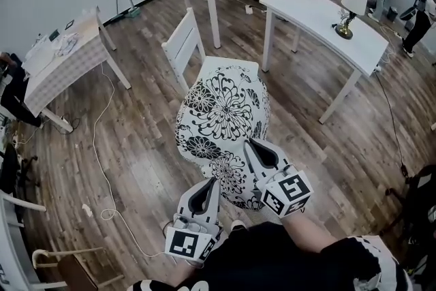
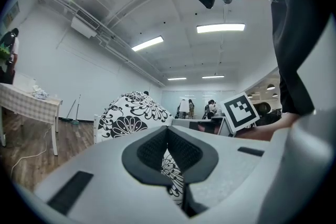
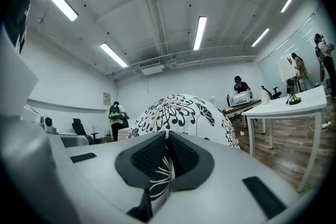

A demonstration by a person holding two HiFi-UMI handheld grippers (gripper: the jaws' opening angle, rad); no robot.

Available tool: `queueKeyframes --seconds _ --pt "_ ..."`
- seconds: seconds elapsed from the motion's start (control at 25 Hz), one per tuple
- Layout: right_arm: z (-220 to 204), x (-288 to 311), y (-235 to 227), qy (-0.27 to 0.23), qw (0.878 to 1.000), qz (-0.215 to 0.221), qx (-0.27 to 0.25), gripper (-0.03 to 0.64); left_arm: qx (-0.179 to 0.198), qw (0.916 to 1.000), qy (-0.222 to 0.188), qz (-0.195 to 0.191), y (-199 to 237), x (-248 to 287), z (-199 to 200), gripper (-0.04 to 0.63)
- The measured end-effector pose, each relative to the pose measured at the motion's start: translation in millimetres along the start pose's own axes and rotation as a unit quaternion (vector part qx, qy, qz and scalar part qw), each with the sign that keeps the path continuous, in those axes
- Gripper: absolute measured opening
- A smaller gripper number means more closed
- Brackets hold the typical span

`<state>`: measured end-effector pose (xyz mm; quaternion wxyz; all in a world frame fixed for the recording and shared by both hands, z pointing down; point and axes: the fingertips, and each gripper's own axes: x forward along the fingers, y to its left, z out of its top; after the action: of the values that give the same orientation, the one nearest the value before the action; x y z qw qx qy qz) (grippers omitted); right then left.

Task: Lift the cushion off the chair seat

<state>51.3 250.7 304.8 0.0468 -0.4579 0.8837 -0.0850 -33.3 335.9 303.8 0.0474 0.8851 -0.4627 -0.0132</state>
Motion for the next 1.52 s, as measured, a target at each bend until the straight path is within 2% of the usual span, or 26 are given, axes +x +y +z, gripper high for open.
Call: queueKeyframes --seconds 0.52,0.8,1.52 --pt "8.8 -4.9 2.5 0.004 1.000 0.005 -0.010 0.032 -0.008 1.0000 -0.004 -0.005 -1.9 5.0 7.7 0.000" --pt "12.1 -7.5 3.9 0.011 0.999 0.007 -0.030 0.032 0.002 0.9999 -0.010 -0.009 -7.3 10.0 16.0 0.000" --pt "15.5 -8.8 7.4 0.005 0.999 -0.001 -0.031 0.032 0.009 0.9997 -0.017 -0.012 -4.7 4.0 23.2 0.000"
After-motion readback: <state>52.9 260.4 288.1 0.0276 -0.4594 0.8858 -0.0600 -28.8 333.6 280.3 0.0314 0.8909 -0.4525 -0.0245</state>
